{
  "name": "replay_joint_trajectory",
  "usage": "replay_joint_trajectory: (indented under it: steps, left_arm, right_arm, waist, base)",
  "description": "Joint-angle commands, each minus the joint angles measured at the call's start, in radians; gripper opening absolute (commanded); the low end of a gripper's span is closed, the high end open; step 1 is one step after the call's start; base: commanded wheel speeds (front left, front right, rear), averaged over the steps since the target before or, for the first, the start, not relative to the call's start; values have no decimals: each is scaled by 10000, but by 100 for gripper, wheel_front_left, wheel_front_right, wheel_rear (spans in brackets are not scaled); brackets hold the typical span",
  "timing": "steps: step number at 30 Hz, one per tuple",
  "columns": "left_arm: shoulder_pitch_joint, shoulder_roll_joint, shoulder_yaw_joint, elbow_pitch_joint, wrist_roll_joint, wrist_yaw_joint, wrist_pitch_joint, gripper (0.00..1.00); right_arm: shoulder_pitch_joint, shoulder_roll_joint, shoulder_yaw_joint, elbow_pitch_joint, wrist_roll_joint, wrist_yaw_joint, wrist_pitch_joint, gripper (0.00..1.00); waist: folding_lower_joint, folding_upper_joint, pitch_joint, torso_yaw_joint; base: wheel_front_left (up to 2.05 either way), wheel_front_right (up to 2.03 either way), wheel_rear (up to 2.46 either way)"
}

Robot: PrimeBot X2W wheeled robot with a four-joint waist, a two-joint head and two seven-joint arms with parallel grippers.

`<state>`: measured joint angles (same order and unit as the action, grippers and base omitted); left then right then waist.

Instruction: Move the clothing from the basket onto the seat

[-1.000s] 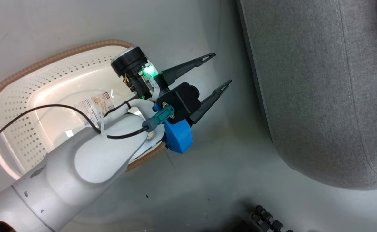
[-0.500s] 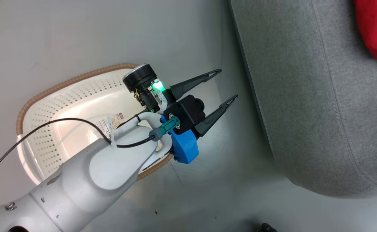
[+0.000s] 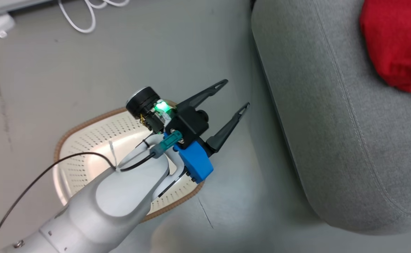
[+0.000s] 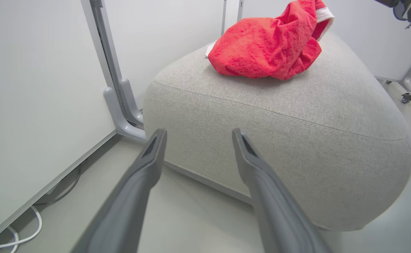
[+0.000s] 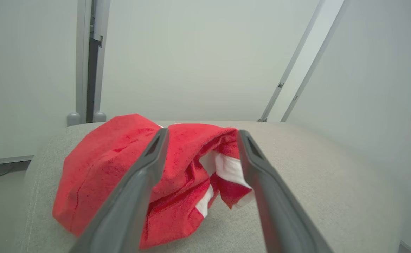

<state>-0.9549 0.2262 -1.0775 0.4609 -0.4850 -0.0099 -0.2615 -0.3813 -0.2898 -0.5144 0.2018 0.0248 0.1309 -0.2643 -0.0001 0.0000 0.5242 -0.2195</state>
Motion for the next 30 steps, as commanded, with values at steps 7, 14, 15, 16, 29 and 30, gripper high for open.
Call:
replay_joint_trajectory:
  steps: [7, 14, 15, 16, 29, 30]
  left_arm:
    - [1340, 124, 1606, -763, 65, 539, -45, 100]
    - [2846, 31, 3595, -1526, 592, 928, -47, 100]
    - [3058, -4, 3865, -1628, 682, 968, -47, 100]
    - [3286, -42, 4162, -1693, 761, 975, -47, 100]
    - [6018, -759, 7455, -2327, 1856, 612, -42, 100]
    - [6197, -830, 7632, -2352, 1948, 572, -42, 100]
  right_arm:
    - [476, 119, 1485, -743, -176, -5, 2, 100]
    - [569, 82, 3191, -828, -122, -3, 2, 100]
    - [573, 116, 3418, -822, -100, -5, 2, 100]
    - [586, 158, 3650, -805, -82, -3, 2, 100]
    - [1113, 974, 5454, -268, 425, -3, 2, 100]
    - [1209, 1038, 5524, -217, 462, -3, 2, 100]
  waist:
    - [1, 0, -1441, 966]
    - [1, 0, -2321, 1683]
    - [1, 0, -2439, 1788]
    - [1, 0, -2564, 1886]
    - [1, 0, -3871, 2833]
    - [1, 0, -3956, 2874]
  base:
    - [0, 0, 0]
    - [0, 0, 0]
    - [0, 0, 0]
    - [0, 0, 0]
    - [0, 0, 0]
    - [0, 0, 0]
